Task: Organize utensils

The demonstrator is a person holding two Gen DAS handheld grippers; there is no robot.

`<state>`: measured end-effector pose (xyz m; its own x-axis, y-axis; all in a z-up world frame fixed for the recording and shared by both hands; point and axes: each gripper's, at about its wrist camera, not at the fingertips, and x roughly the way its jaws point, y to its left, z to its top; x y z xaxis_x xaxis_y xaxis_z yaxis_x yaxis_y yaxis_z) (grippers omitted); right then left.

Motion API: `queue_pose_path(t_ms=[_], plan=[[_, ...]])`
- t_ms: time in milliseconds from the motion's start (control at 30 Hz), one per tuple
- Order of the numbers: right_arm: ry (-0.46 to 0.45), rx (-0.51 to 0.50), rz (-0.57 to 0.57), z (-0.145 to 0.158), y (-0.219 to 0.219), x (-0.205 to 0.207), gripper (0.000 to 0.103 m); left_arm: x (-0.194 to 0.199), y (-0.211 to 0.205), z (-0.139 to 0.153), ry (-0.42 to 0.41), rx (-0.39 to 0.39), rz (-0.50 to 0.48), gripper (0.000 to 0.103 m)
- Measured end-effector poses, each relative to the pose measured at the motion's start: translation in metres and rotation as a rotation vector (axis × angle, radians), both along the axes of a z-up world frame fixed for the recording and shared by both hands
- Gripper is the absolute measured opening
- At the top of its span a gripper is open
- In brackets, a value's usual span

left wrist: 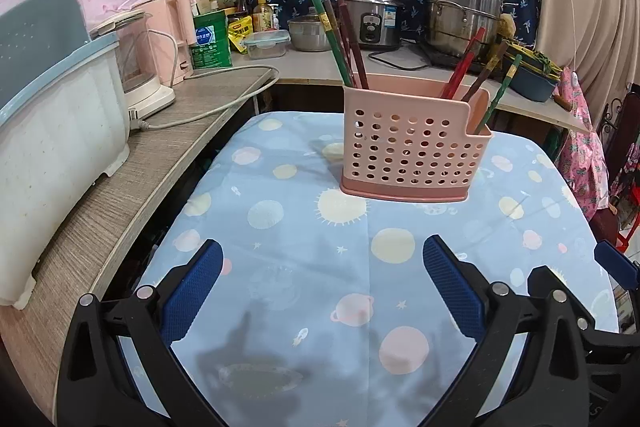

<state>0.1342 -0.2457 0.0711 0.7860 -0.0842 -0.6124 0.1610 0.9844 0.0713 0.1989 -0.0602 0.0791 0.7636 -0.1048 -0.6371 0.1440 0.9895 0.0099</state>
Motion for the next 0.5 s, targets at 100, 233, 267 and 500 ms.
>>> queue_pose_path(t_ms=[100,233,267,500], plan=[[0.0,0.001,-0.001,-0.0004,0.0001,0.0003,0.097,-0.0009,-0.0003,0.0001,-0.001,0.003,0.008,0.096],[0.001,0.003,-0.003,-0.0016,-0.0001,0.0,0.097,-0.0018,-0.0006,0.0004,-0.003,0.01,0.014,0.096],[0.002,0.002,-0.003,-0.0019,-0.0002,0.0,0.097,-0.002,-0.0006,0.0003,-0.002,0.011,0.015,0.096],[0.002,0.002,-0.005,-0.0027,-0.0005,-0.0006,0.097,-0.0027,-0.0012,0.0007,-0.004,0.018,0.018,0.096]])
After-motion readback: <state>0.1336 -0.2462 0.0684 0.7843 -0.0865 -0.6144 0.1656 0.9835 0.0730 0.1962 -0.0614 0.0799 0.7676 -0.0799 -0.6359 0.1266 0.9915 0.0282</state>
